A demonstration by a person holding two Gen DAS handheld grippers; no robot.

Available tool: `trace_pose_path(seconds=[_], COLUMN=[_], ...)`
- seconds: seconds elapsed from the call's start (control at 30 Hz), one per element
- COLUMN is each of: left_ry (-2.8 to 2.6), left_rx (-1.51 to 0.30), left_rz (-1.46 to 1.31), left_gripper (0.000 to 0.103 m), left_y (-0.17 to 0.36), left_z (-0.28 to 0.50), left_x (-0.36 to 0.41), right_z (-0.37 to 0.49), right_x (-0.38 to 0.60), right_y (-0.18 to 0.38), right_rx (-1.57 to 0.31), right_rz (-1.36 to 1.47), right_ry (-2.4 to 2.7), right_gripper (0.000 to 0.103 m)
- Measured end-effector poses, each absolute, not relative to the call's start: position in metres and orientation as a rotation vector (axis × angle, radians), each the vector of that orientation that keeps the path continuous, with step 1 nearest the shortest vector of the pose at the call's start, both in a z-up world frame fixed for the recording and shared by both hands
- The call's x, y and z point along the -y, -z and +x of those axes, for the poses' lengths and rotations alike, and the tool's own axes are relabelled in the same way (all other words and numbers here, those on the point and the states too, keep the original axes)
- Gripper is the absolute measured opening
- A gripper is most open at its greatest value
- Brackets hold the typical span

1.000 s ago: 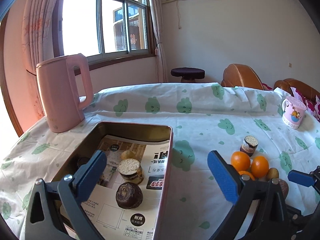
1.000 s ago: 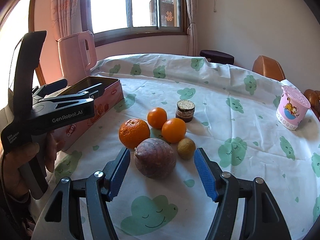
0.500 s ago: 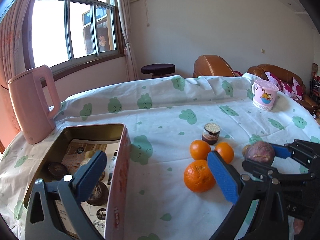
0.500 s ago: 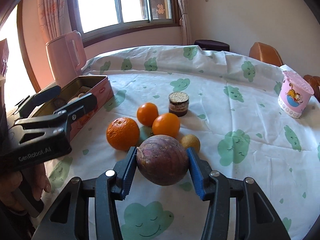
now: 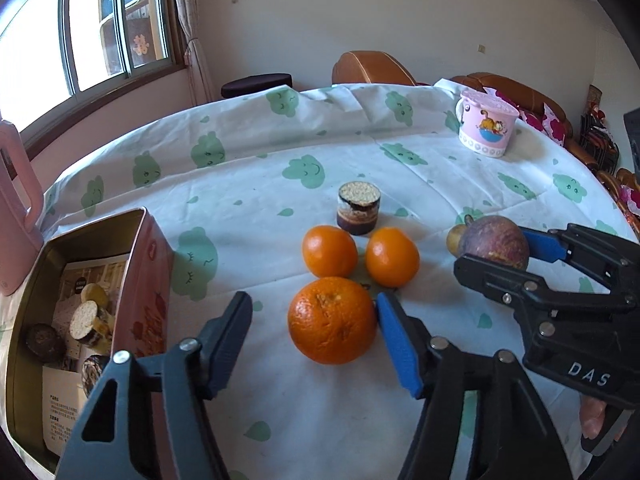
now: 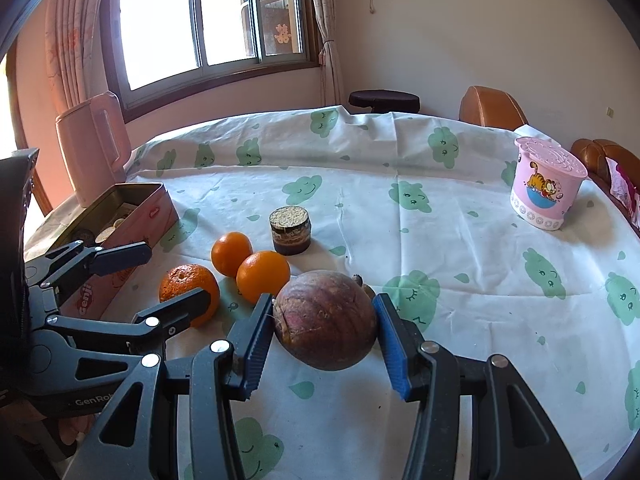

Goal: Organize fruits
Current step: 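Grasp the purple passion fruit with the right gripper while the left gripper grasps the large orange, then lift the passion fruit and orange and carry both toward the tin box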

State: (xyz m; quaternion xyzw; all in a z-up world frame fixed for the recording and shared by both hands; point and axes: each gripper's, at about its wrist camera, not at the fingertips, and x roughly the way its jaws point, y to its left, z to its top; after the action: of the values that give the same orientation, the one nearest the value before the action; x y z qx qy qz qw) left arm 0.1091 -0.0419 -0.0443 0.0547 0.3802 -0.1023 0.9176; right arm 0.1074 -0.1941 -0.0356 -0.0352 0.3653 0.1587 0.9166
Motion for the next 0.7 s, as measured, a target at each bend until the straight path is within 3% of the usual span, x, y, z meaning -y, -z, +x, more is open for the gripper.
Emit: trace_pose_path(seconds=[0.07, 0.7], left_ry=[0.228, 0.181], left_rx=[-0.773, -0.697], left_rz=[0.134, 0.025], left_gripper=[0.048, 0.045], left_y=[0.044, 0.033], left_z=[0.106, 0.098], left_x=[0.046, 0.023], right_z=[0.11, 0.101], right_x=[0.194, 0.196], right_y=[0.038, 0.031], right_rx=[-0.774, -0.716], right_rz=[-0.062, -0.046], right_ry=[-0.346, -0.38], right_gripper=[0.052, 0.052])
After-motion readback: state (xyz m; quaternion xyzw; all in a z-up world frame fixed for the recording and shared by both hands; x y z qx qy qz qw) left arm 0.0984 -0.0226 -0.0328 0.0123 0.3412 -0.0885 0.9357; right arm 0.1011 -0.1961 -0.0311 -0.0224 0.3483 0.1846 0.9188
